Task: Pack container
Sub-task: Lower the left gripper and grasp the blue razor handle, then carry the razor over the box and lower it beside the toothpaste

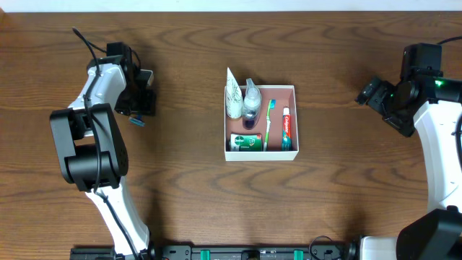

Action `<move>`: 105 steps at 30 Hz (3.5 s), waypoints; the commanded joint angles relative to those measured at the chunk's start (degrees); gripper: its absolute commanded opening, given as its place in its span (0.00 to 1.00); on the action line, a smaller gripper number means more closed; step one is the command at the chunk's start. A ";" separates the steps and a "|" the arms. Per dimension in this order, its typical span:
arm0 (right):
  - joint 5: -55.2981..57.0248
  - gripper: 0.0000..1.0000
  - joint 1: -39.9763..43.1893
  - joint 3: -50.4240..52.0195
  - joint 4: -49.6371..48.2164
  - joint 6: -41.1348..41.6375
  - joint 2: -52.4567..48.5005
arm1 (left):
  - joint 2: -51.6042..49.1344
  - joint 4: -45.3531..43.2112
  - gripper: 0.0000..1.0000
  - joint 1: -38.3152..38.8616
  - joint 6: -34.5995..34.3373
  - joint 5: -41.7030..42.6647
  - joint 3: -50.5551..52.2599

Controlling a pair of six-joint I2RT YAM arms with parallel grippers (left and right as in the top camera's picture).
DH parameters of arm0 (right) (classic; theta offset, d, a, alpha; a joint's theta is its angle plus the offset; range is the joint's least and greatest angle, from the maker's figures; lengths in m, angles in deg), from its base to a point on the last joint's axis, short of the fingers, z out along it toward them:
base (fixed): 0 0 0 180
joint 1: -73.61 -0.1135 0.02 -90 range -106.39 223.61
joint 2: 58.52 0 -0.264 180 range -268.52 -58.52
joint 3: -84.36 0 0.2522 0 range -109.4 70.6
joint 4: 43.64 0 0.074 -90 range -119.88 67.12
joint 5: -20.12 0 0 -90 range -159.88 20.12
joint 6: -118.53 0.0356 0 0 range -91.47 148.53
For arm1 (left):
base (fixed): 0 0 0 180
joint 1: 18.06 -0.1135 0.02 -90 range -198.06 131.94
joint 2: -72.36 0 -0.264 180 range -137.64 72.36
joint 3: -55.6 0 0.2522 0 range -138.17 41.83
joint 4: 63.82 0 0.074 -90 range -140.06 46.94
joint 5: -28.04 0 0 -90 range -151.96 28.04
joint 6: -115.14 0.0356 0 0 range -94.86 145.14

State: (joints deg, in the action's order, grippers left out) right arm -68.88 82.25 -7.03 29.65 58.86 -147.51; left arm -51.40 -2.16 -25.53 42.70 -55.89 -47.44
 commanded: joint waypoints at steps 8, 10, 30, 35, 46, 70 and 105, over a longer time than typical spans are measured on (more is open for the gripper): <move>0.04 0.99 0.31 -0.20 0.09 -0.81 -0.22 | -0.46 0.72 0.36 2.62 -7.21 0.83 3.54; 0.07 0.99 0.31 -0.20 0.09 -0.81 -0.22 | -0.46 0.63 0.28 3.21 -7.21 0.83 3.63; 0.07 0.99 0.31 -0.20 0.09 -0.81 -0.22 | 1.60 1.44 0.06 4.61 -9.99 0.85 1.07; 0.04 0.99 0.31 -0.20 0.09 -0.81 -0.22 | 6.34 2.16 0.06 5.75 -11.69 0.83 -0.28; 0.04 0.99 0.31 -0.20 0.09 -0.81 -0.22 | 25.33 5.14 0.06 11.15 -22.86 3.98 -0.44; 0.04 0.99 0.31 -0.20 0.09 -0.81 -0.22 | 32.52 -3.06 0.06 52.63 -45.75 -11.32 -0.33; 0.07 0.99 0.31 -0.20 0.09 -0.81 -0.22 | 10.21 -12.46 0.35 56.19 -50.71 -9.25 -0.33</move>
State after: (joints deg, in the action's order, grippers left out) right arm -68.88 82.25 -7.03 29.65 58.86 -147.51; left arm -41.35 -14.51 30.65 -7.90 -65.55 -46.98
